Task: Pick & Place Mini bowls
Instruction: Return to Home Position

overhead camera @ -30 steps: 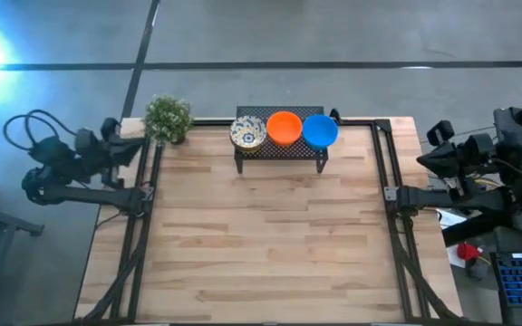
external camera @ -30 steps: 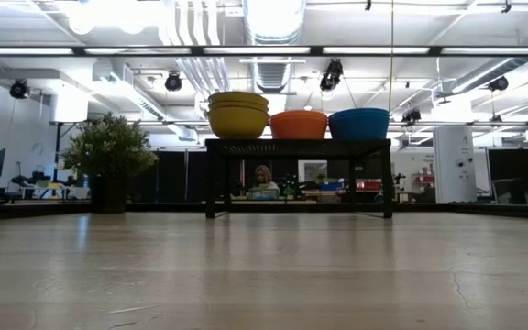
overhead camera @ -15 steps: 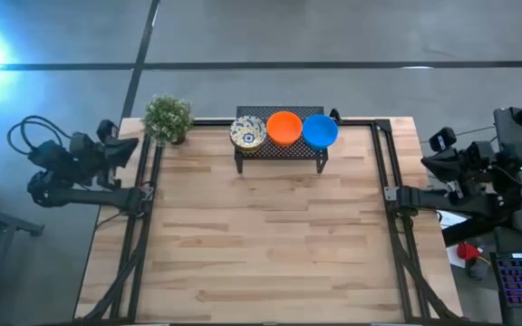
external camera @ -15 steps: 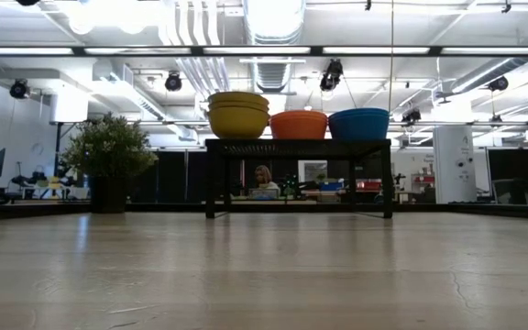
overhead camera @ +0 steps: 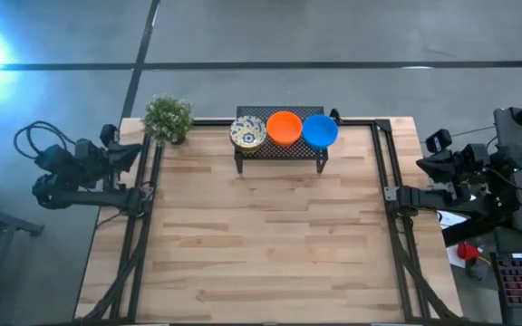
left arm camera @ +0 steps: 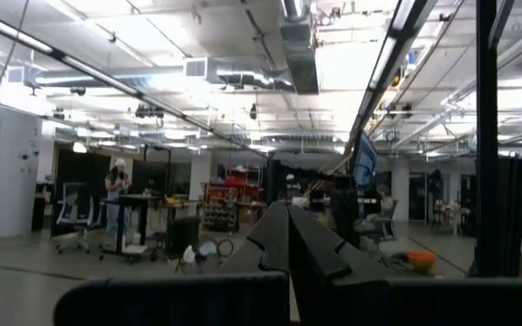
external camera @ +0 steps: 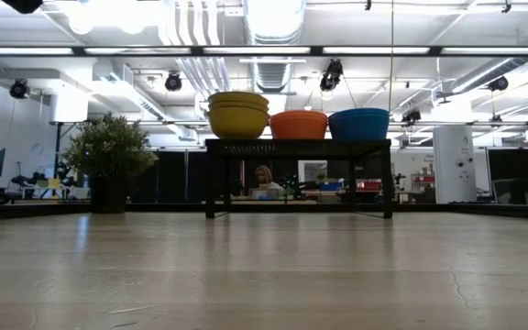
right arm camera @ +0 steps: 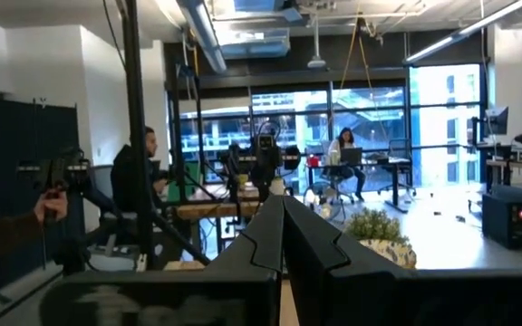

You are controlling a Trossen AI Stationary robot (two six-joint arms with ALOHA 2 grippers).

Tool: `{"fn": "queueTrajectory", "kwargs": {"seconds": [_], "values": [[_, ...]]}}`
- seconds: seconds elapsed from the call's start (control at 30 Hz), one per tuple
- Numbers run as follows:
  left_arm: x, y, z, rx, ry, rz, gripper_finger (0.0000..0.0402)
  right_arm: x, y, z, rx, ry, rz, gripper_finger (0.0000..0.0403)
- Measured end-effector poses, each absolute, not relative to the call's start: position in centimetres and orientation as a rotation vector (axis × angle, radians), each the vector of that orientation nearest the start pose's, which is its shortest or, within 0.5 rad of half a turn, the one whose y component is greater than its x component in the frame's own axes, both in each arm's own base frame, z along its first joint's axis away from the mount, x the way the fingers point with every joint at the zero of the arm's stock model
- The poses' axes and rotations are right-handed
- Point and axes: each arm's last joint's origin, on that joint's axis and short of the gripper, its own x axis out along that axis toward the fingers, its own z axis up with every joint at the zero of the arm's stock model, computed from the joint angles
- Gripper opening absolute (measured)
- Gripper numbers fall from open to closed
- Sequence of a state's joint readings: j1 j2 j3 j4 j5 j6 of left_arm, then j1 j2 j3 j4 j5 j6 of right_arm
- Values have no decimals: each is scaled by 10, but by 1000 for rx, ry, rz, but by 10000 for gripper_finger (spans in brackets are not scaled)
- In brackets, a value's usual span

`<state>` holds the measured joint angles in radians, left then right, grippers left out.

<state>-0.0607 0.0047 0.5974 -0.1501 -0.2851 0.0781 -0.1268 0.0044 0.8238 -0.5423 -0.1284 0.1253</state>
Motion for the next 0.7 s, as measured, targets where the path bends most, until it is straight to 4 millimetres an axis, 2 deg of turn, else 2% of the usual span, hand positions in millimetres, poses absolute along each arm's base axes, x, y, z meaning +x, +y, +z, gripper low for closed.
{"fn": "queueTrajectory", "kwargs": {"seconds": [0.1,0.33,0.5,0.7], "values": [[11,7,335,16,-446,239,0,-27,7,351,87,-278,19,8],[18,7,327,26,-425,238,0,-21,6,349,68,-300,18,8],[32,6,312,45,-429,243,0,-8,5,340,52,-294,17,8],[52,5,287,52,-423,244,0,17,2,318,56,-264,17,8]]}}
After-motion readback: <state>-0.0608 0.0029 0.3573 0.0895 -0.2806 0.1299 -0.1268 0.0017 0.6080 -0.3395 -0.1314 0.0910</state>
